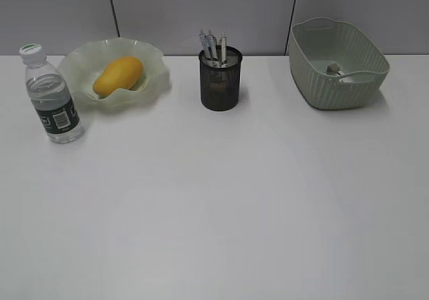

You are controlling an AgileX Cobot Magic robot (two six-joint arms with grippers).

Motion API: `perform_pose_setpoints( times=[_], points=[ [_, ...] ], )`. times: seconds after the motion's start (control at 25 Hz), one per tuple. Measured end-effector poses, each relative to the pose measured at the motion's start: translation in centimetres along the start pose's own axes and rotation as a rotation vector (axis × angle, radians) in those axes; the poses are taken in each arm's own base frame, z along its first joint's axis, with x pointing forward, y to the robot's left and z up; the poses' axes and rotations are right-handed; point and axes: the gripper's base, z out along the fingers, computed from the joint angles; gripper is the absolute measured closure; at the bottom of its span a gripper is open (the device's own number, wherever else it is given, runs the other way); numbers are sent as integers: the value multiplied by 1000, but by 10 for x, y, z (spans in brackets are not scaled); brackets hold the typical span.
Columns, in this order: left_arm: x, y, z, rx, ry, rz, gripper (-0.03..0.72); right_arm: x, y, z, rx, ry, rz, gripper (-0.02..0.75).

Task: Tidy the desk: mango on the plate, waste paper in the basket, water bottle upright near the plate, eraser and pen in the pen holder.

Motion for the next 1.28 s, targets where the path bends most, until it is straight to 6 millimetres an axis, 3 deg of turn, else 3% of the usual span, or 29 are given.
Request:
perform_pose_setpoints(
  times=[1.28],
  points=[
    [0,0,0,-1,0,0,131,0,0,0,0,0,0,279]
  ],
)
